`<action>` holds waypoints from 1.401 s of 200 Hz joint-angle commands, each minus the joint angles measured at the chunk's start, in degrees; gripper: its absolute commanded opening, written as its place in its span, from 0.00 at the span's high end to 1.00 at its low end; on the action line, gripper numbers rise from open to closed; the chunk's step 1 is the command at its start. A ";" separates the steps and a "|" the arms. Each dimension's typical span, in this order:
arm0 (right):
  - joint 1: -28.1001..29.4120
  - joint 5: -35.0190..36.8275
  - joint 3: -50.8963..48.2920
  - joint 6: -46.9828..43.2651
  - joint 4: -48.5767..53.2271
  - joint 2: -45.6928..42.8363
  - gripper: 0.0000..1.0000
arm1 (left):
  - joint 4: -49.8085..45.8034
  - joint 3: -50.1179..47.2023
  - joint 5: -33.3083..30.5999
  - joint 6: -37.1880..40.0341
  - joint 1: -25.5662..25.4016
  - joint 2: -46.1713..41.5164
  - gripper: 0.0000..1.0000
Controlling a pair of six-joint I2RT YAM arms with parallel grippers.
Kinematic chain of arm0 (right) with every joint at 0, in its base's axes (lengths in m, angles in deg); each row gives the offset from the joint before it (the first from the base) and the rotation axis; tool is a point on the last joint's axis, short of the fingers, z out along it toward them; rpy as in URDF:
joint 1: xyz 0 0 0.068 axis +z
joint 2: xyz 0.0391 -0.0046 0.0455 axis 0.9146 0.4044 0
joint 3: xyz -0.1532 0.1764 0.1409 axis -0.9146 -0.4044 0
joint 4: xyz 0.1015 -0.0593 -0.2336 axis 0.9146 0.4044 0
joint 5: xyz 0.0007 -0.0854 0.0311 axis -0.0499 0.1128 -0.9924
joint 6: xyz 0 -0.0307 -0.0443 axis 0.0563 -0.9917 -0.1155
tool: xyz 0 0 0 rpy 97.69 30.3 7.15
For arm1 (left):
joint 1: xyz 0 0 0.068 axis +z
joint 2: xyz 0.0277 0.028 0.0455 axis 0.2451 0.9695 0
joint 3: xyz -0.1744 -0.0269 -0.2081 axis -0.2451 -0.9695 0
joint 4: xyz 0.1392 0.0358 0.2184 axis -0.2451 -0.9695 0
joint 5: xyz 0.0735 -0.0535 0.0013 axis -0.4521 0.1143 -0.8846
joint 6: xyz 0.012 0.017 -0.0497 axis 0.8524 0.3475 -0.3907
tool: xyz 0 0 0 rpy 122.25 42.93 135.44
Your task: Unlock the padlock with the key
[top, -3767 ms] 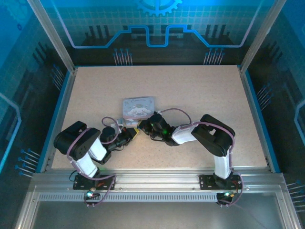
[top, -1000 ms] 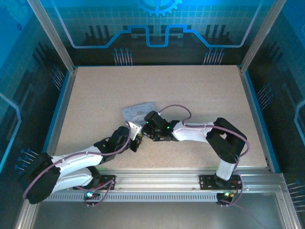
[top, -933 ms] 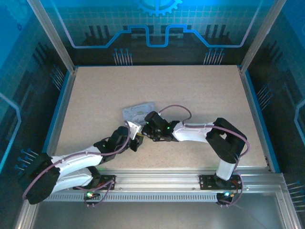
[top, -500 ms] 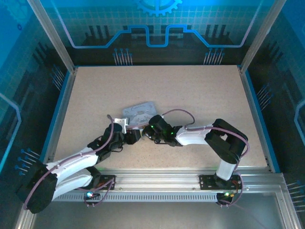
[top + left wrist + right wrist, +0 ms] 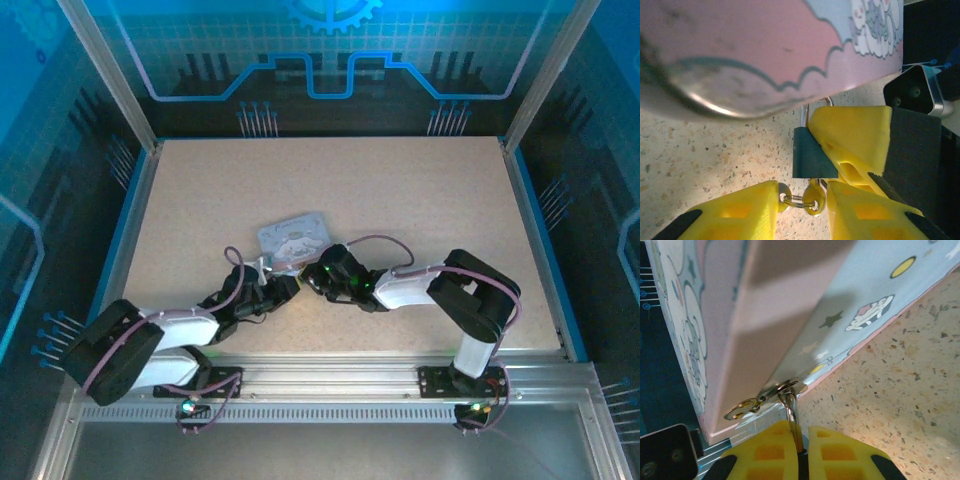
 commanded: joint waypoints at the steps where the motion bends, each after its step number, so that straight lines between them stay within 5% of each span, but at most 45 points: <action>1: -1.00 -0.01 -1.16 1.25 -0.20 1.08 1.00 | 9.67 -1.38 1.67 -3.72 0.88 3.24 0.65; 19: -1.27 -0.49 -1.71 1.34 -0.59 1.02 1.00 | 16.13 -1.91 3.07 -5.57 1.54 7.47 0.66; 58: -1.28 -1.48 -2.62 2.82 -3.11 2.30 1.00 | 40.93 -2.88 5.81 -12.41 2.07 24.78 0.85; 89: -1.45 -2.25 -2.59 3.41 -4.35 3.28 1.00 | 41.07 -2.24 4.99 -11.84 1.13 26.03 0.90; 120: -1.63 -2.75 -2.75 4.23 -6.33 4.52 1.00 | 41.09 -2.02 6.15 -12.64 1.43 25.42 0.72; 140: -1.64 -3.46 -2.92 5.39 -8.23 5.72 1.00 | 41.07 -1.67 6.46 -13.16 1.42 26.25 0.71; 187: -1.49 -3.38 -3.84 6.39 -9.16 6.22 1.00 | 41.07 -1.34 6.65 -13.48 1.96 24.71 0.90; 231: -1.55 -2.71 -5.51 7.20 -10.05 5.74 1.00 | 41.07 -2.49 7.69 -14.56 3.64 23.63 0.66; 280: -1.45 -3.25 -5.80 7.26 -10.66 5.60 1.00 | 41.07 -2.03 7.58 -15.06 4.50 23.47 0.74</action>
